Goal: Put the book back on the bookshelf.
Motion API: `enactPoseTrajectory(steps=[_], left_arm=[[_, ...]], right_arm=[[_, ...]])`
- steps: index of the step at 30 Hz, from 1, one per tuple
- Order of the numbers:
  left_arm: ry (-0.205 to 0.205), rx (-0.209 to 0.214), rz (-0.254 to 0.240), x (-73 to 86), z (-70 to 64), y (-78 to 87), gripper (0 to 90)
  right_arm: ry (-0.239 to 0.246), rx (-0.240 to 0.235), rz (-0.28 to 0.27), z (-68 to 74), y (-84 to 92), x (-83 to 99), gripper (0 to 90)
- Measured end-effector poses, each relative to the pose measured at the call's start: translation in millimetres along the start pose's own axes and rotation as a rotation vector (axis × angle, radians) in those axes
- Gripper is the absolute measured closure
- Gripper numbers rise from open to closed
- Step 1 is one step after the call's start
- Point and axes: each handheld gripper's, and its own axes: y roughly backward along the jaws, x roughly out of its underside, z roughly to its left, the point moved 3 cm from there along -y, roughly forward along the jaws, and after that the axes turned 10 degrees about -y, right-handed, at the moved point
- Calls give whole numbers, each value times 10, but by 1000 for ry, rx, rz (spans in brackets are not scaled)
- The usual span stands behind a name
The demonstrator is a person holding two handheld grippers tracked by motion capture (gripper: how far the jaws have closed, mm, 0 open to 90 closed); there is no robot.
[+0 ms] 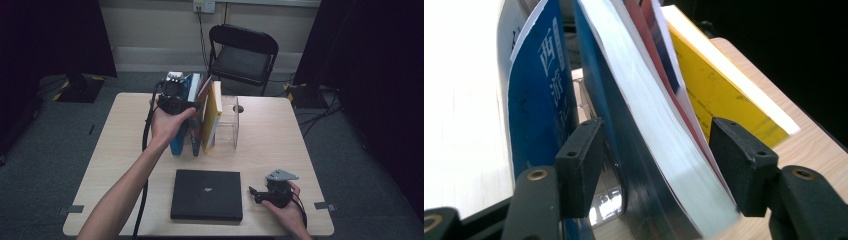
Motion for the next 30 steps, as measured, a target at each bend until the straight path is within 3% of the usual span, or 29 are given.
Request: enactPoseTrajectory(steps=[7,9,11,13,15,19,25,30], left_arm=[[-62,-17,-122,168,-105,95,383],[-89,-29,-137,208,-125,114,377],[-67,-24,-163,257,-140,126,373],[-70,-30,-185,314,-143,113,372],[-72,-34,-184,383,-138,97,383],[-84,-51,-229,528,-140,84,482],[-58,-41,-241,724,-172,57,479],[-89,-1,-221,982,-233,56,445]], right_arm=[[-1,1,-1,2,-1,0,185],[-2,2,-1,2,-1,0,185],[-2,2,-1,2,-1,0,185],[-2,2,-1,3,-1,0,185],[-3,3,-1,3,-1,0,185],[-3,3,-1,4,-1,0,185],[-5,4,-1,5,-1,-1,184],[-6,1,4,7,-9,-21,229]])
